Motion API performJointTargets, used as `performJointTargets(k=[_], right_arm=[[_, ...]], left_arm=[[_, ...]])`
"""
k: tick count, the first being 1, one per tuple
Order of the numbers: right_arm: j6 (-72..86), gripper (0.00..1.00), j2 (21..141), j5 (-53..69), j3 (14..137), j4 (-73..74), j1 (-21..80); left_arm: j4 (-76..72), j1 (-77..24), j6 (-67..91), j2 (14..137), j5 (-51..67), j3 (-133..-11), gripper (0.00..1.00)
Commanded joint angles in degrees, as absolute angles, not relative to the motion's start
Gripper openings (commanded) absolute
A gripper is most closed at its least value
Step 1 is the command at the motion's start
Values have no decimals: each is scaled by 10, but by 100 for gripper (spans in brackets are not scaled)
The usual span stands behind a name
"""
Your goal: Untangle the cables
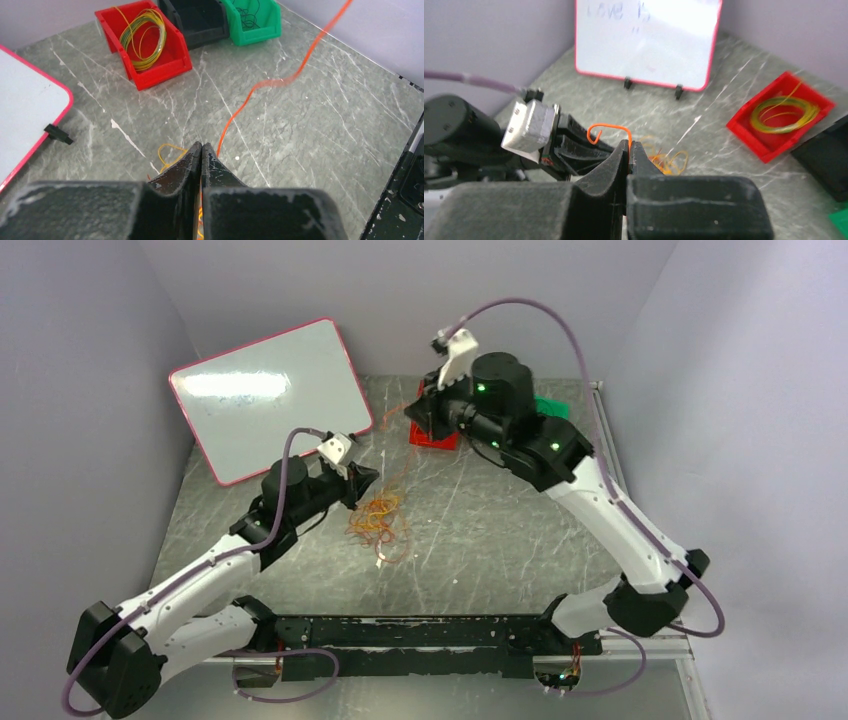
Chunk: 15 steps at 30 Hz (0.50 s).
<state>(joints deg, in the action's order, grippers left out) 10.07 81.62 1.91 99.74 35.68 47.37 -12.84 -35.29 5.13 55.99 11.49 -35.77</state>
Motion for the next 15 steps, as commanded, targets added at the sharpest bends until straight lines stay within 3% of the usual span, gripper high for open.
performJointTargets(k=[1, 3, 5, 7, 10, 11, 15], right_arm=[[104, 0, 775, -78, 1037, 342, 477], [101, 0, 774, -100, 1052, 349, 477], [100, 0, 774, -110, 1072, 356, 477], [103, 0, 780, -91, 1092, 361, 477], [115, 0, 785, -37, 1104, 353, 477], [118, 0, 786, -22, 1105, 348, 476], [134, 0, 792, 15, 1124, 340, 476]], left_arm=[[-130, -350, 81, 530, 95, -334, 7], [-140, -351, 89, 519, 88, -323, 11], [-147, -351, 97, 515, 82, -320, 25], [-168, -350, 98, 510, 111, -316, 45], [-219, -350, 99, 510, 153, -305, 89], [-234, -350, 96, 513, 162, -303, 98], [-270, -350, 77, 555, 200, -307, 99]])
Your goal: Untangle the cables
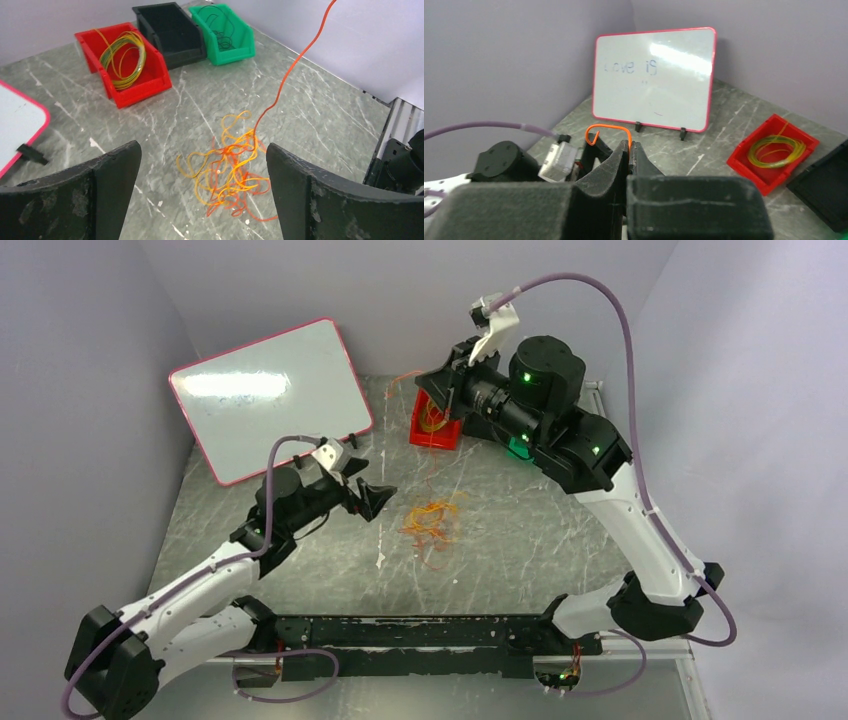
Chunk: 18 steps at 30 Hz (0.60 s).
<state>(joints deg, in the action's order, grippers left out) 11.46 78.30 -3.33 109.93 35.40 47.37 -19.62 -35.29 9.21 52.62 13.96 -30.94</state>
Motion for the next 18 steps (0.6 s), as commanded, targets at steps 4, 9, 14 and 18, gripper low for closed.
performJointTargets(k=[4, 9, 14, 18], right_arm=[[144, 0, 798, 33, 1140, 337, 477], [148, 0, 814, 48, 1154, 339, 476], [155, 0, 849, 93, 1205, 337, 477], [166, 0, 867, 115, 1231, 322, 477]], left_arm=[[-340, -350, 88, 600, 287, -303, 91], [-420, -350, 129, 612, 360, -296, 89], [-435, -356, 144, 603, 370, -297, 90], [-401, -369, 126, 605, 360, -307, 88]])
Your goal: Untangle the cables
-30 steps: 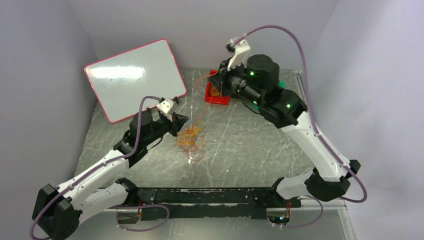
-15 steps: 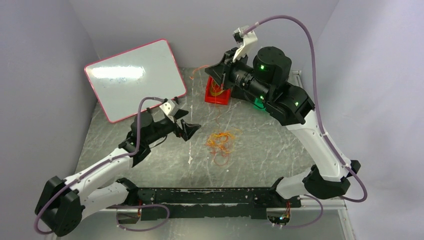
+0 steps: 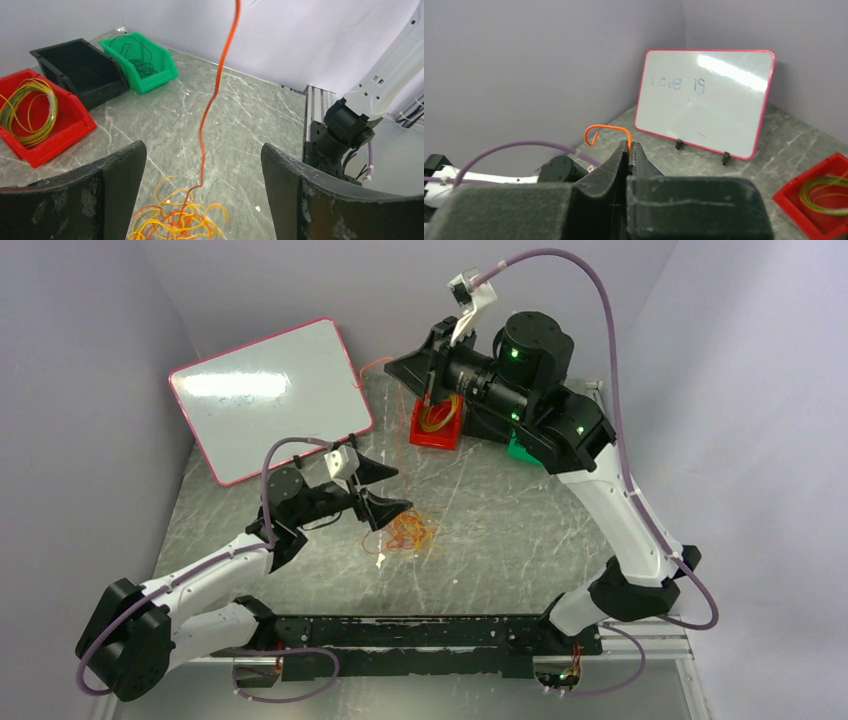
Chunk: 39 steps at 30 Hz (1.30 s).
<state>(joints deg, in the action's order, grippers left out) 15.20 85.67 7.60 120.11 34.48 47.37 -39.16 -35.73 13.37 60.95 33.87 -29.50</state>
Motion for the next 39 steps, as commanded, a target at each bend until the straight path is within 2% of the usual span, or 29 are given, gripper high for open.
performJointTargets(k=[1, 4, 8, 12, 19, 22, 24, 25, 26, 33, 39], right_arm=[[168, 0, 868, 117, 1234, 319, 477], [171, 0, 864, 119, 1226, 311, 477], [173, 0, 854, 113, 1204, 305, 477], [175, 0, 846, 112, 1203, 299, 477], [184, 0, 847, 123, 1209, 299, 476], [184, 0, 842, 119, 1202, 298, 476], [182, 0, 838, 112, 1199, 302, 477], [181, 0, 834, 107, 1197, 304, 476], [180, 0, 829, 102, 1190, 304, 477], [169, 0, 782, 32, 1083, 307, 477], [159, 0, 756, -39, 956, 292, 476]], left_arm=[[-395, -373, 120, 606, 355, -307, 87], [-368, -385, 105, 607, 331, -299, 75], [-360, -388, 109, 601, 299, -275, 71], [-345, -389, 116, 603, 245, -270, 57], [-395, -395, 124, 664, 270, -301, 60], [-408, -404, 125, 690, 283, -313, 56], [-406, -408, 124, 703, 289, -321, 34], [-397, -409, 123, 708, 289, -327, 16], [-386, -409, 123, 710, 283, -333, 8], [-272, -409, 107, 613, 191, -362, 7], [-81, -410, 76, 524, 129, -473, 7]])
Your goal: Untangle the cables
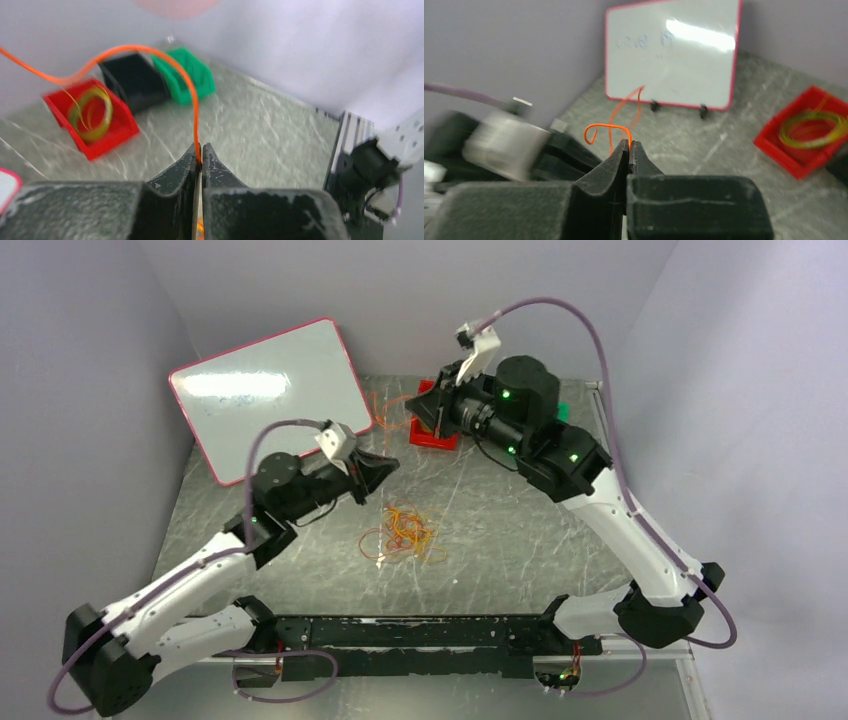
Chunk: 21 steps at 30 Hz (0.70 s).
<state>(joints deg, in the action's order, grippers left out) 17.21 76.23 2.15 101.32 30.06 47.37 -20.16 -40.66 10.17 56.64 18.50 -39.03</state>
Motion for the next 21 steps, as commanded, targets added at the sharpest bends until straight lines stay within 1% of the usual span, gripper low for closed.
performJointTargets(k=[1, 7, 11, 16, 21], right_arm=[[159, 0, 754, -48, 939, 287, 475], [172, 0, 747, -86, 865, 257, 471], [178, 0, 736, -93, 826, 252, 468], [182, 0, 701, -53, 776, 220, 468], [148, 0, 684, -19, 762, 192, 467]], left_arm=[[-54, -409, 72, 520, 123, -495, 7], [55, -409, 69, 528, 97, -614, 7], [102, -409, 70, 526, 43, -651, 7], [106, -409, 74, 519, 30, -623, 7], [32, -409, 105, 533, 67, -557, 7]])
